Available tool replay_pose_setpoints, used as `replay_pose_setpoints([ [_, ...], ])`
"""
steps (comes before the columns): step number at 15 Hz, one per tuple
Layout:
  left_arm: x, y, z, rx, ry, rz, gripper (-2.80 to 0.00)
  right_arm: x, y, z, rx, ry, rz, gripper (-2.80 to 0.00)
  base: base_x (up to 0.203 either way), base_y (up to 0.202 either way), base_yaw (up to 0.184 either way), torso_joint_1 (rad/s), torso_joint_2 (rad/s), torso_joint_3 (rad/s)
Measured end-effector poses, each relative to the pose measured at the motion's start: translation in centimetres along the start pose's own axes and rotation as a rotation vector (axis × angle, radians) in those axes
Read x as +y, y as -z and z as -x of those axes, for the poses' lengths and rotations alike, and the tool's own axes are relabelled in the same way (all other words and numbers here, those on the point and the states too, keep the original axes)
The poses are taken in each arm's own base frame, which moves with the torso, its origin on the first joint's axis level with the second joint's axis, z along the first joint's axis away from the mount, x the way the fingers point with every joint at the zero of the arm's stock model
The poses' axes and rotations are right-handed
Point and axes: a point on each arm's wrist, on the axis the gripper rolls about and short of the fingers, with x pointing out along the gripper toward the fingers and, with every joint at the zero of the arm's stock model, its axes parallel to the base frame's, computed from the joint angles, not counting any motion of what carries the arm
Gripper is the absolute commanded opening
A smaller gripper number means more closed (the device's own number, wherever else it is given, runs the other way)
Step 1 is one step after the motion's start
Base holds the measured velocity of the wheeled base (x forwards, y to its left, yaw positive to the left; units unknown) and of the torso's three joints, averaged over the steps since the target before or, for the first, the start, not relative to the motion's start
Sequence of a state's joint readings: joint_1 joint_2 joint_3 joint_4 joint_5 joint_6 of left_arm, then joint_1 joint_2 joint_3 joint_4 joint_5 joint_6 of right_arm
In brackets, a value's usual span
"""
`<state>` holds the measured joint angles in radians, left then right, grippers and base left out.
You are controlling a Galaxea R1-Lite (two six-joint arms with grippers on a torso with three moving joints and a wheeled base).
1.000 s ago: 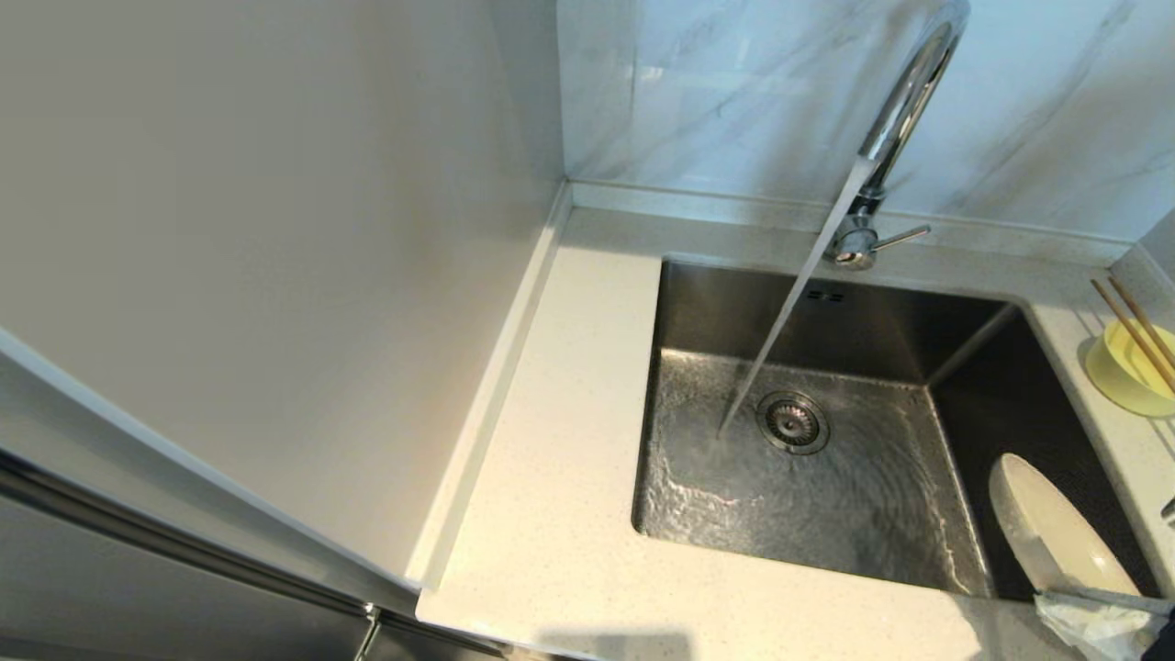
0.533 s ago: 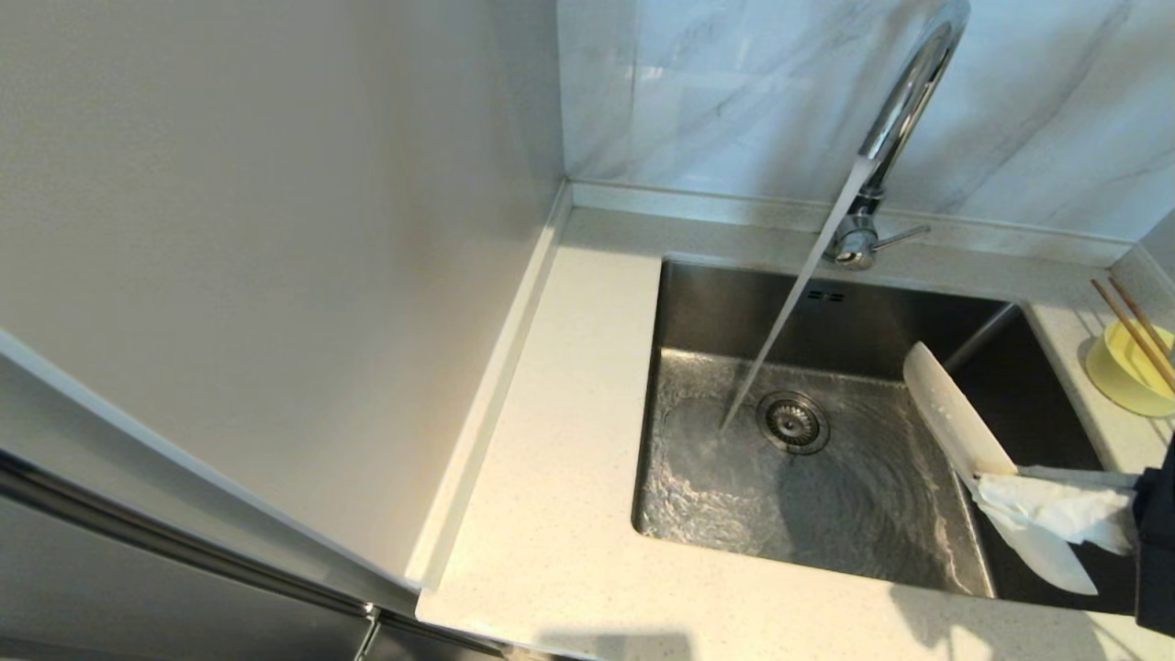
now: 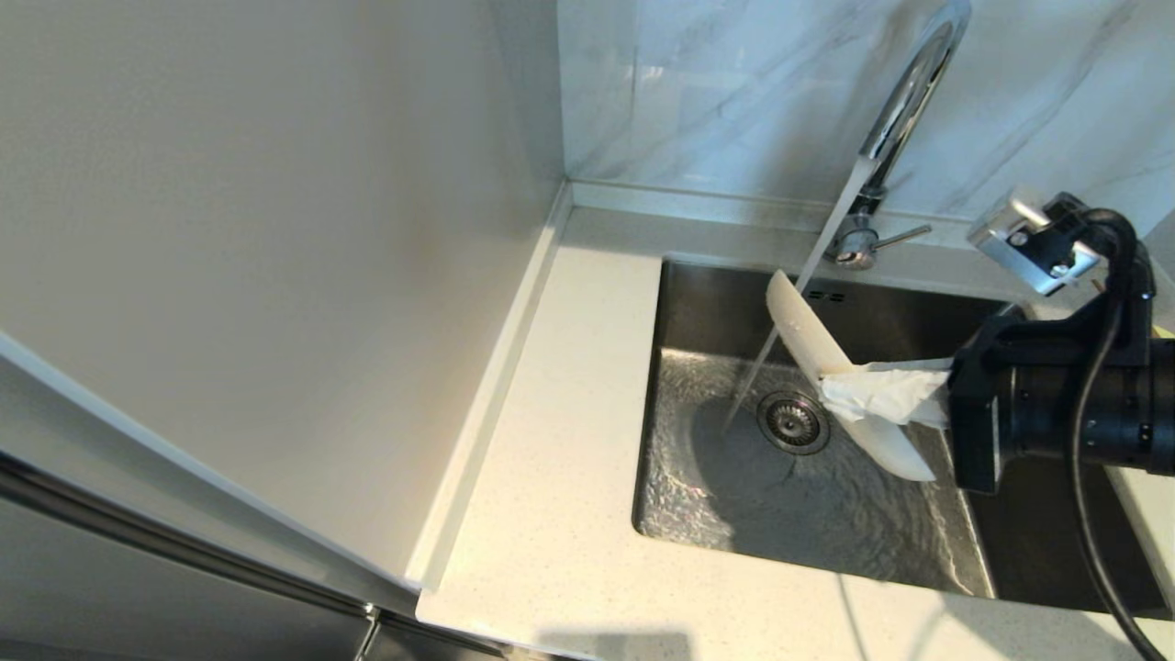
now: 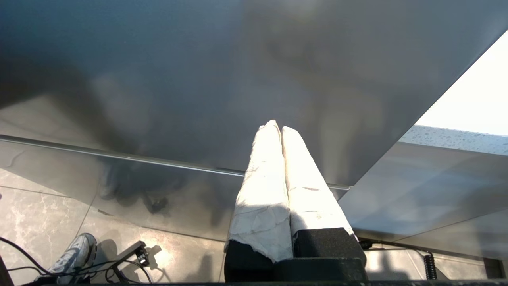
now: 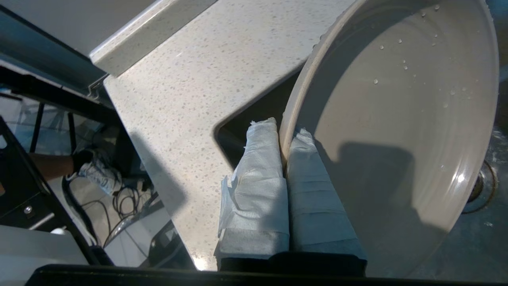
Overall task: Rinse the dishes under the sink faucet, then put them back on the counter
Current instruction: Rinse the plate
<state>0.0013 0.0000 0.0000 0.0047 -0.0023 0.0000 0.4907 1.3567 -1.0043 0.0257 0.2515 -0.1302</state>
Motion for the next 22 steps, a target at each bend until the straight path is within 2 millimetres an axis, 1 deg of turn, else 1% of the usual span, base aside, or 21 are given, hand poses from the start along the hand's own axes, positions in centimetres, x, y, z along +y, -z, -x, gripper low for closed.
replay_pose_setpoints([
  [3, 0.0, 0.0, 0.0, 0.000, 0.000, 0.000, -2.80, 0.1, -0.5, -1.8, 0.014, -0.021, 0.003, -2.80, 0.000, 0.000, 0.000, 0.000, 0.00, 0.000],
  [7, 0.0, 0.0, 0.0, 0.000, -0.001, 0.000, -2.80, -0.7, -1.4, -4.0, 0.027, 0.031, -0.003, -2.80, 0.000, 0.000, 0.000, 0.000, 0.00, 0.000],
  [9, 0.0, 0.0, 0.0, 0.000, 0.000, 0.000, -2.80, -1.3, -1.8, -5.2, 0.027, 0.080, -0.035, -2.80, 0.000, 0.000, 0.000, 0.000, 0.00, 0.000],
  [12, 0.0, 0.0, 0.0, 0.000, 0.000, 0.000, -2.80, -2.6, -2.4, -6.9, -0.036, 0.174, -0.087, -2.80, 0.000, 0.000, 0.000, 0.000, 0.00, 0.000],
  [14, 0.0, 0.0, 0.0, 0.000, 0.000, 0.000, -2.80, -3.3, -2.1, -7.7, -0.024, 0.197, -0.098, -2.80, 0.000, 0.000, 0.000, 0.000, 0.00, 0.000],
  [16, 0.0, 0.0, 0.0, 0.000, 0.000, 0.000, -2.80, -3.7, -1.7, -7.9, -0.009, 0.208, -0.115, -2.80, 0.000, 0.000, 0.000, 0.000, 0.00, 0.000],
  [18, 0.0, 0.0, 0.0, 0.000, 0.000, 0.000, -2.80, -3.6, -0.9, -7.5, 0.008, 0.199, -0.145, -2.80, 0.000, 0.000, 0.000, 0.000, 0.00, 0.000],
  [20, 0.0, 0.0, 0.0, 0.000, 0.000, 0.000, -2.80, -3.2, 0.3, -6.5, 0.033, 0.160, -0.190, -2.80, 0.000, 0.000, 0.000, 0.000, 0.00, 0.000],
  [22, 0.0, 0.0, 0.0, 0.000, 0.000, 0.000, -2.80, -3.3, 1.6, -5.1, 0.045, 0.121, -0.304, -2.80, 0.000, 0.000, 0.000, 0.000, 0.00, 0.000],
])
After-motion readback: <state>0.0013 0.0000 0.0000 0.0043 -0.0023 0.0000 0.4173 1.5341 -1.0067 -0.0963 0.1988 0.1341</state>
